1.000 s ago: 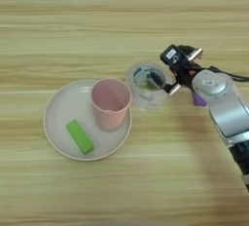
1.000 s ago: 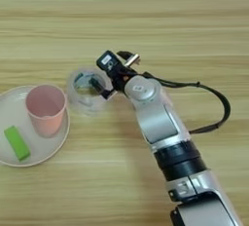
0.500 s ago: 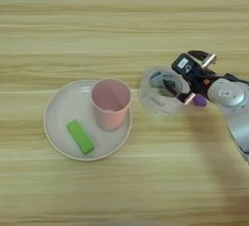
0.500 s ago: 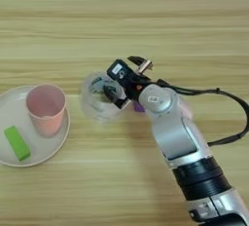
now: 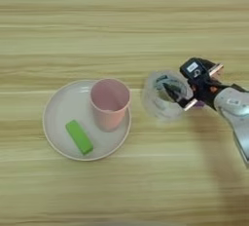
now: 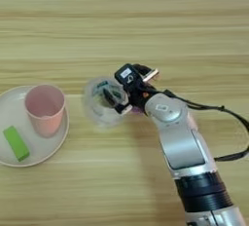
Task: Move the objects on the table
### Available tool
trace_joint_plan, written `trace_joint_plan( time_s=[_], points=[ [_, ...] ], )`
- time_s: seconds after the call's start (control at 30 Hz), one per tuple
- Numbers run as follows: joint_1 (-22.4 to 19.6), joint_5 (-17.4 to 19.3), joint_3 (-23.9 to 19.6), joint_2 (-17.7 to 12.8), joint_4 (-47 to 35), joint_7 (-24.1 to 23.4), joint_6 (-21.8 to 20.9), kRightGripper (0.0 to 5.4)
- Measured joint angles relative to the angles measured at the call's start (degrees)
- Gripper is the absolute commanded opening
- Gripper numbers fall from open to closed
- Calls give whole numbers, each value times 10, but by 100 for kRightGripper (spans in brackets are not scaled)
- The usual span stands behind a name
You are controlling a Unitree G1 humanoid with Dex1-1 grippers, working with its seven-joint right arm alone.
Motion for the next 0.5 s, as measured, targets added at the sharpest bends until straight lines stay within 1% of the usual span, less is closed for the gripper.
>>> trace_joint_plan(
  time_s=[0.03, 0.07, 0.1, 0.13, 0.2, 0.23, 0.27, 0.3, 0.37, 0.5],
  points=[
    [12, 19, -8, 23, 0, -5, -21, 538],
    [19, 28, -15, 35, 0, -14, -40, 538],
    [23, 36, -21, 40, -1, -16, -52, 538],
    [30, 52, -38, 52, -2, -24, -80, 538],
    [40, 75, -56, 63, -4, -24, -111, 538],
    [44, 81, -61, 67, -5, -24, -118, 538],
    [53, 95, -70, 74, -5, -24, -137, 538],
    [58, 102, -72, 77, -4, -23, -148, 538],
    [62, 106, -73, 83, 0, -23, -168, 538],
    [64, 106, -73, 86, 10, -24, -190, 538]
  ],
)
